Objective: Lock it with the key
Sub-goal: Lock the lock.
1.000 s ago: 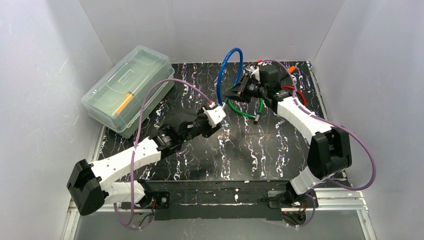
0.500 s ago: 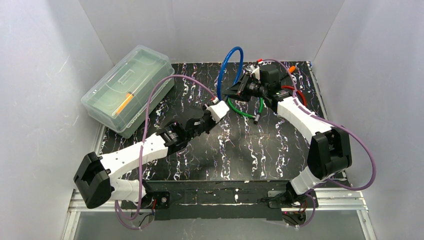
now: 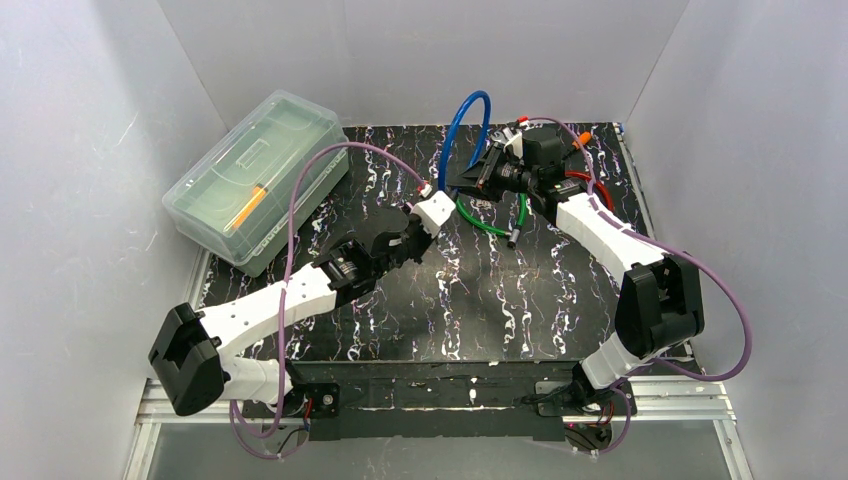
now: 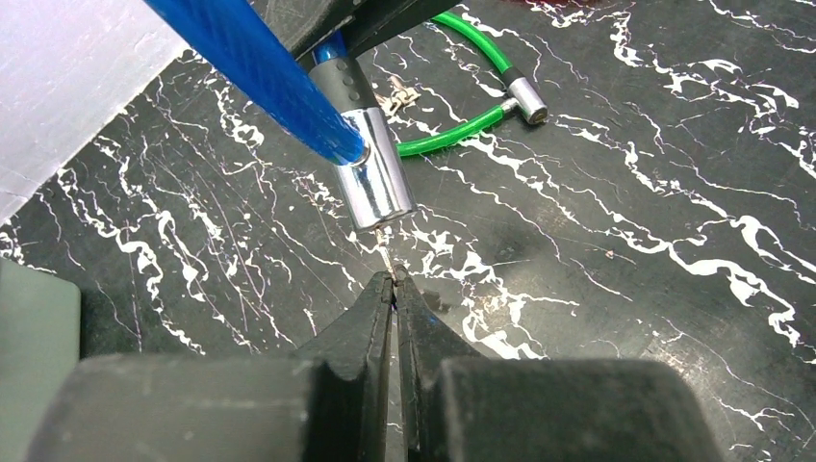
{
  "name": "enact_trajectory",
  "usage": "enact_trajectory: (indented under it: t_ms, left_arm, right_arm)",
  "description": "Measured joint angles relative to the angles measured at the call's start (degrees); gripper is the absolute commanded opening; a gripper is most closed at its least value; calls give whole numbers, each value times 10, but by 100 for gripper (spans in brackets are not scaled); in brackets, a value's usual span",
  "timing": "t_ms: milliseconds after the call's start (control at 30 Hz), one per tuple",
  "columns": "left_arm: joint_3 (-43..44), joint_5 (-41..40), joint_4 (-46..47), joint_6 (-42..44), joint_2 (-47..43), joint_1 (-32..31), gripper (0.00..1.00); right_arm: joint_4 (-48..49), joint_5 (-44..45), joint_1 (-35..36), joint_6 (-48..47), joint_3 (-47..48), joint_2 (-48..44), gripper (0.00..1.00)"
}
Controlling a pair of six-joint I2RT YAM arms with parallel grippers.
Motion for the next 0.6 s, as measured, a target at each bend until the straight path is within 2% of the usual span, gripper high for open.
enact_trajectory:
  t_ms: [167, 533, 600]
  left_arm:
    - [5, 5, -10, -27, 2, 7, 1]
    - [19, 35, -33, -88, 2, 23, 28]
    - [20, 39, -35, -94, 2, 24, 30]
  right_arm:
    - [3, -3, 0, 2, -4, 0, 1]
    - [12, -8, 0, 4, -7, 0, 1]
    - [13, -9, 0, 4, -7, 0, 1]
